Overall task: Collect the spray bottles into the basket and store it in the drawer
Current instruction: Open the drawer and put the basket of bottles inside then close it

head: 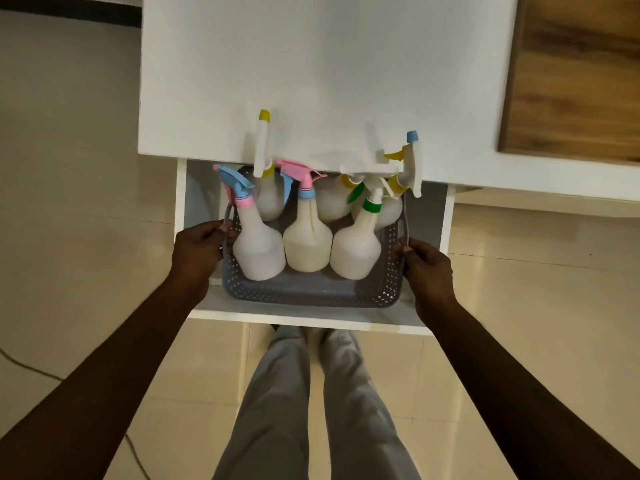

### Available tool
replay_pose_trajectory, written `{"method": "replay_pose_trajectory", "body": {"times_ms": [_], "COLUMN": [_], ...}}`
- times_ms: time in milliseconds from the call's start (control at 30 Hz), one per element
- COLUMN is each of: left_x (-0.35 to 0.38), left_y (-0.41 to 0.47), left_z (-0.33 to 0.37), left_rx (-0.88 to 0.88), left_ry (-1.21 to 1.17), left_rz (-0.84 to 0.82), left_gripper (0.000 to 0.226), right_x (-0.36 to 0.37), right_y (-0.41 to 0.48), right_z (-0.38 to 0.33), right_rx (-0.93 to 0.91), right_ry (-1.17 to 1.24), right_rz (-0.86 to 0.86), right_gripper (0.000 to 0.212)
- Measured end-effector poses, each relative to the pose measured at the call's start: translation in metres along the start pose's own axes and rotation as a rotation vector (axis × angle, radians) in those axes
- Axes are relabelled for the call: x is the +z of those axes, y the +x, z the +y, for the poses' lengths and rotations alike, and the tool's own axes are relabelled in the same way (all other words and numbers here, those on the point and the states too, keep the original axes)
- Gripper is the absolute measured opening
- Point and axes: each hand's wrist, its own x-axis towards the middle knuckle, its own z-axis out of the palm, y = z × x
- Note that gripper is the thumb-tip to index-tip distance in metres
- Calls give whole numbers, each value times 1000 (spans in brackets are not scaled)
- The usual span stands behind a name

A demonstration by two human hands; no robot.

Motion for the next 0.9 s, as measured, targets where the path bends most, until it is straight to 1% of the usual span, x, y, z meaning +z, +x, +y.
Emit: {"method": "replay_pose_trajectory", "body": {"times_ms": [100, 200, 267, 333, 467, 567, 733, 800, 900], "left_x": [5, 10, 13, 16, 20, 22, 28, 30, 32], "left_y": [4, 9, 14, 21, 35, 48, 66, 71, 80], "left_z": [0, -1, -1, -2, -8, -16, -29, -34, -41], "left_rx": [11, 19, 18, 8, 0, -12, -26, -24, -21], "left_ry": [20, 32, 32, 38, 64, 84, 72, 70, 74], "left_rz": [0, 9, 14, 13, 14, 33, 54, 44, 21], "left_gripper": [27, 27, 28, 28, 24, 24, 27, 27, 26], "right_x": [5, 11, 14, 17, 25, 31, 39, 42, 46], "right_y": [6, 13, 18, 23, 36, 48, 62, 66, 74], "right_z": [2, 3, 4, 4, 6, 9, 16, 18, 21], "right_rx": [1, 16, 23, 28, 31, 38, 73, 80, 91], "right_ry": [21, 46, 35, 14, 16, -7, -47, -76, -113], "right_rz": [-9, -8, -17, -29, -35, -36, -34, -34, -21], "right_gripper": [25, 21, 18, 21, 18, 27, 30, 28, 14]}}
